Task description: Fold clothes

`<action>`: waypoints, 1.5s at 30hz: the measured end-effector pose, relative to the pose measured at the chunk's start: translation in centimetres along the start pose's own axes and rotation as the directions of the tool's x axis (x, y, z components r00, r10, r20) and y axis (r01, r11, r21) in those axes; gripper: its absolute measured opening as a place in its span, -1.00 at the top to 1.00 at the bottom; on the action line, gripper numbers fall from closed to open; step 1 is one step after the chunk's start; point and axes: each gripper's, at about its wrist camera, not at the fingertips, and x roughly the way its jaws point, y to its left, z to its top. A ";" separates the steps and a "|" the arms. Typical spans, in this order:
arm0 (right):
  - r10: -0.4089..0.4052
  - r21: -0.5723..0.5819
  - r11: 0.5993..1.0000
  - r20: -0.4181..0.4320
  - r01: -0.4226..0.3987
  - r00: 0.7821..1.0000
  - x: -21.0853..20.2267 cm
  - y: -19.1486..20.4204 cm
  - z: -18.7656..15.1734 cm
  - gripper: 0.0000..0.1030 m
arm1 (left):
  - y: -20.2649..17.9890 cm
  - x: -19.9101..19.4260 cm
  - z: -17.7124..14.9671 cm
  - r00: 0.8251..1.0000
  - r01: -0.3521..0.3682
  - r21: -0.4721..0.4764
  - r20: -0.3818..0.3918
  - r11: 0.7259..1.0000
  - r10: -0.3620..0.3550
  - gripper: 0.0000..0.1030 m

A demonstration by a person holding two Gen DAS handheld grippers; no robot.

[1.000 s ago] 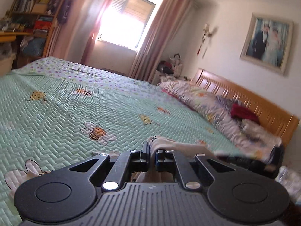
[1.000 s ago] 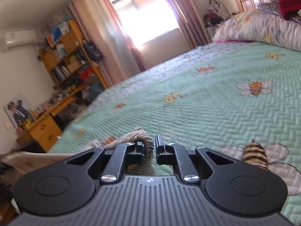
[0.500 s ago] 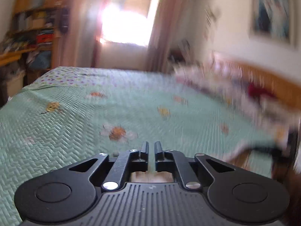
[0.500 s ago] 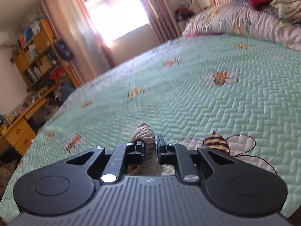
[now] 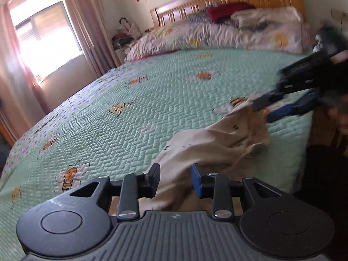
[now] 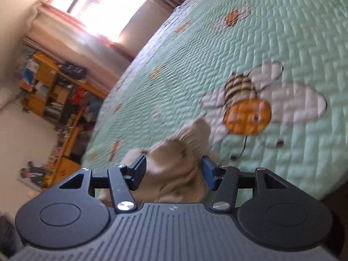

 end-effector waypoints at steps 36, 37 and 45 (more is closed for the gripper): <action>0.035 -0.183 0.982 -0.031 -0.040 0.999 0.9 3.4 -2.3 -0.12 | 9.5 2.4 2.0 0.996 0.050 -0.414 -0.048 0.909 -0.077 0.82; 0.053 -0.214 0.975 -0.042 -0.061 0.998 1.4 4.5 -2.5 -0.12 | 9.6 2.3 1.5 0.996 0.045 -0.430 -0.054 0.902 -0.075 0.82; 0.129 -0.833 0.546 -0.016 -0.084 0.991 3.9 14.9 -6.6 -0.10 | 9.4 0.0 1.3 0.991 0.115 -0.441 -0.003 0.890 -0.130 0.82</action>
